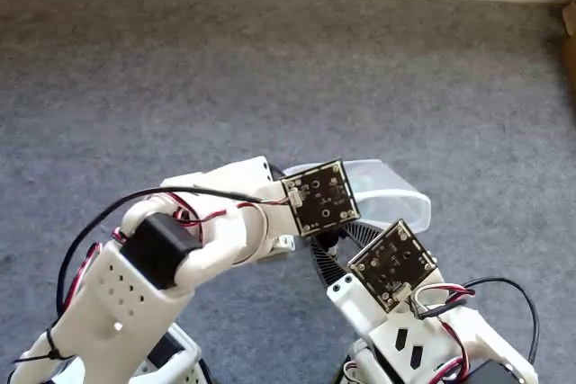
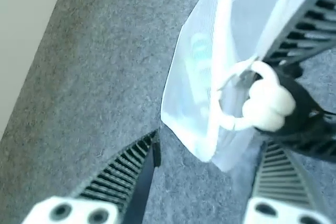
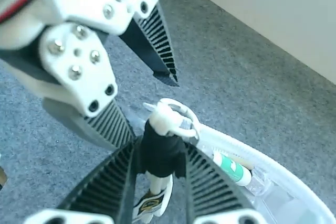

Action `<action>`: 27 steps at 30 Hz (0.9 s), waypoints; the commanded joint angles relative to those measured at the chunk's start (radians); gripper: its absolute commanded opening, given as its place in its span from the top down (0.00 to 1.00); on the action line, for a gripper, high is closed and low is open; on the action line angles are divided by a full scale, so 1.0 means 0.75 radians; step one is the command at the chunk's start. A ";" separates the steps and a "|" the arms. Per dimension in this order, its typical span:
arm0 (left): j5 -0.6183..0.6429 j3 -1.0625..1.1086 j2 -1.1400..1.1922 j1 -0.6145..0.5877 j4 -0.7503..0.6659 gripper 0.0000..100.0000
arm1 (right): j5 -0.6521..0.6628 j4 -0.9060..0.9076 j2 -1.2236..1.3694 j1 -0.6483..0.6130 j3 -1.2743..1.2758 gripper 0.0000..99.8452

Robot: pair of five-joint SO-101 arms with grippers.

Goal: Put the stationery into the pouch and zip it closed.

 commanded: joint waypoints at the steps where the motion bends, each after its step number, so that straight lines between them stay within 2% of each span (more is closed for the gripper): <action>1: -0.012 0.046 -0.028 0.024 -0.119 0.75 | -0.018 -0.046 -0.005 0.019 -0.060 1.00; 8: -0.008 0.054 -0.042 0.024 -0.127 0.90 | -0.018 -0.048 -0.005 0.021 -0.060 1.00; 14: -0.004 0.128 -0.265 0.062 -0.129 1.00 | -0.020 -0.048 -0.005 0.021 -0.069 1.00; 21: 0.153 0.261 -0.539 0.099 -0.127 0.99 | -0.023 -0.085 -0.005 0.034 -0.071 1.00; 27: 0.176 0.324 -0.658 0.001 -0.125 0.99 | -0.088 -0.253 -0.005 0.298 -0.060 1.00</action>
